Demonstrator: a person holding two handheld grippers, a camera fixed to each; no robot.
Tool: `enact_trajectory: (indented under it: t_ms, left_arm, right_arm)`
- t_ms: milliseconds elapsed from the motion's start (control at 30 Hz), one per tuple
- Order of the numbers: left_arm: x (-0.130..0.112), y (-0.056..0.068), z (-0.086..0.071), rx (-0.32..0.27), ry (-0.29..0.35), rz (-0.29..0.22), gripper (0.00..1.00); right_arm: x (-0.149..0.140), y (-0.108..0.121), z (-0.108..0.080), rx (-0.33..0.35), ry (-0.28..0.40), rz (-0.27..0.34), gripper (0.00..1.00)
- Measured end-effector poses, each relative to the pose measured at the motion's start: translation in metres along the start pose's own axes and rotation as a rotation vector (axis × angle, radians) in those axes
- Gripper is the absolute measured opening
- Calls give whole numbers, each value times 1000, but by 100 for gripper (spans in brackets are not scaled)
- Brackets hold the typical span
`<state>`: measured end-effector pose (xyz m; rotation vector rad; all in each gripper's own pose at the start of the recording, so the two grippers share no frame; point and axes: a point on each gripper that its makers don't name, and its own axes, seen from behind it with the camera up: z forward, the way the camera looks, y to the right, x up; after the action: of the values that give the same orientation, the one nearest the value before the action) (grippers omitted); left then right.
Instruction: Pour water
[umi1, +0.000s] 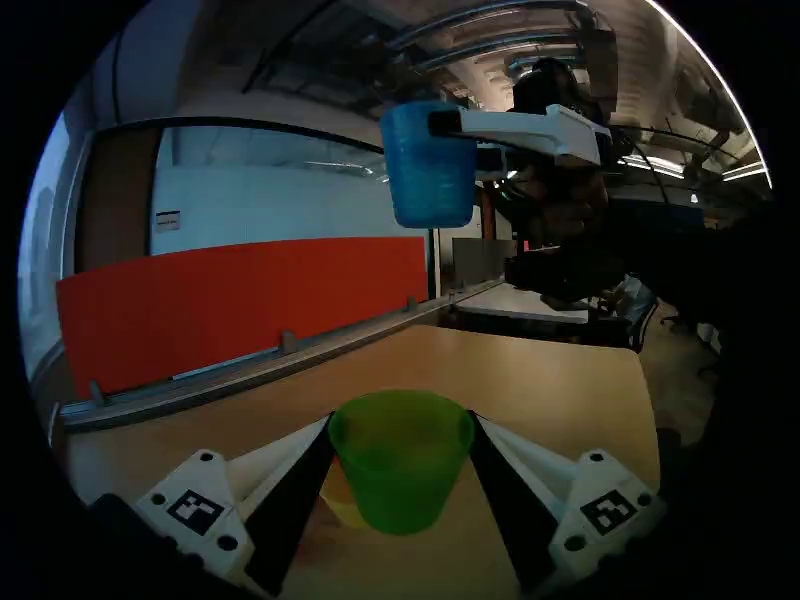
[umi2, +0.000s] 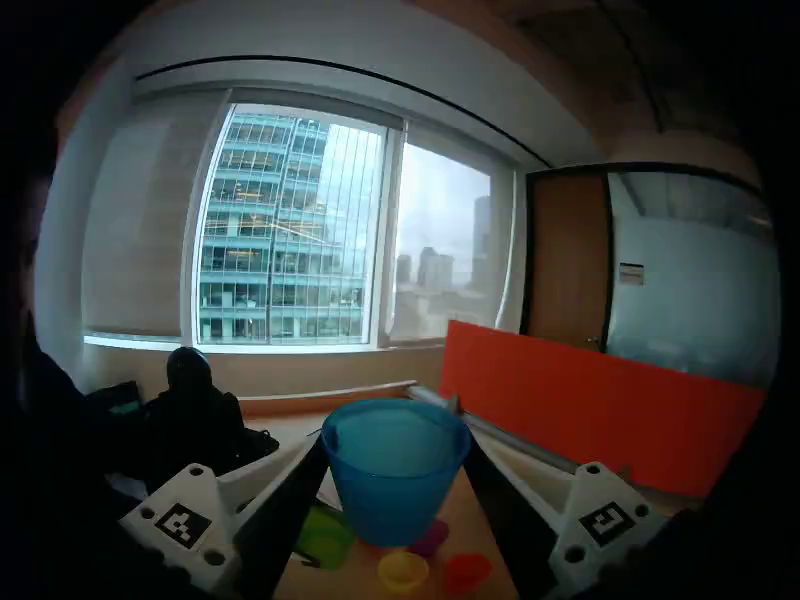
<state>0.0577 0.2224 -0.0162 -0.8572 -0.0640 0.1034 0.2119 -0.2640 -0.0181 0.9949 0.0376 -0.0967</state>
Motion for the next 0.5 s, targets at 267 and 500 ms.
enact_trajectory:
  t_ms: [267,500]
  left_arm:
    - [-11,-7,-6,20,-31,-5,88]
    - [-17,-16,-13,42,-54,-9,88]
  right_arm:
    - [-15,13,-13,-26,-8,18,93]
    - [-32,29,-30,-69,-26,9,94]
